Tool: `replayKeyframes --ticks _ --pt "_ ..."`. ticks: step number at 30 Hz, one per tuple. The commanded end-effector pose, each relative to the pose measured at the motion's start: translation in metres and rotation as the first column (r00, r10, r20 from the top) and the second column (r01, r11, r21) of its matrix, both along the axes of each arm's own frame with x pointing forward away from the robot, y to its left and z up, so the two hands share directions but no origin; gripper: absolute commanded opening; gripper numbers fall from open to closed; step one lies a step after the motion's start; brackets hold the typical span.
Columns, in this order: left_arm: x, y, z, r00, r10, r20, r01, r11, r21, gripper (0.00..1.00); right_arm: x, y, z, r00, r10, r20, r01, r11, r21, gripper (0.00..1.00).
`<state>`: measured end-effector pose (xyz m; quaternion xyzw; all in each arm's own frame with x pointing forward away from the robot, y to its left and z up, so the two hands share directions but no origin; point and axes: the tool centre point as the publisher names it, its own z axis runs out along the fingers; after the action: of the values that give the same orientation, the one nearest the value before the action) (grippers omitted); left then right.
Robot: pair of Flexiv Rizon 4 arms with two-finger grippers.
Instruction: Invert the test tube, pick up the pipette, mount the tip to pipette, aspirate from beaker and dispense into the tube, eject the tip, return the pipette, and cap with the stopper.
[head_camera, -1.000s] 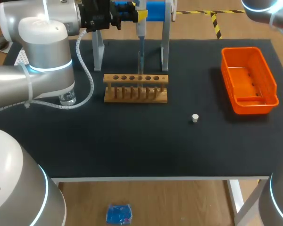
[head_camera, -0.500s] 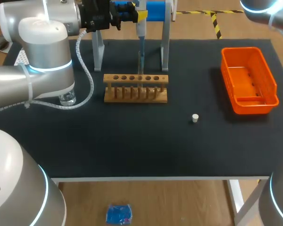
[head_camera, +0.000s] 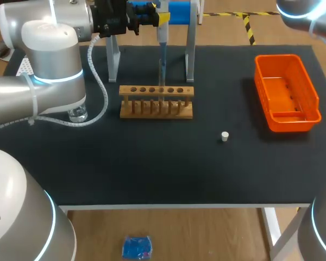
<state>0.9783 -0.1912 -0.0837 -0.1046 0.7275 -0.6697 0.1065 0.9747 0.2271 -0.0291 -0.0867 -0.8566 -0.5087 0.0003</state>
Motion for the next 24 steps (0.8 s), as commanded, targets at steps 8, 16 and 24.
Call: replayKeyframes --ticks 8,16,24 --pt "0.0 -0.0018 0.0029 1.0 0.005 0.005 -0.005 1.0 -0.008 0.0 0.0013 -0.0016 -0.0053 1.0 0.001 -0.007 -0.001 1.0 0.002 0.0" --pt "0.0 -0.0018 0.0029 1.0 0.005 0.005 -0.005 1.0 -0.008 0.0 0.0006 -0.0009 -0.0014 1.0 0.007 0.005 -0.007 1.0 0.004 0.0" --pt "0.0 -0.0018 0.0029 1.0 0.005 0.005 -0.005 1.0 -0.008 0.0 0.0014 -0.0003 -0.0041 1.0 0.005 -0.001 -0.005 1.0 -0.001 0.0"
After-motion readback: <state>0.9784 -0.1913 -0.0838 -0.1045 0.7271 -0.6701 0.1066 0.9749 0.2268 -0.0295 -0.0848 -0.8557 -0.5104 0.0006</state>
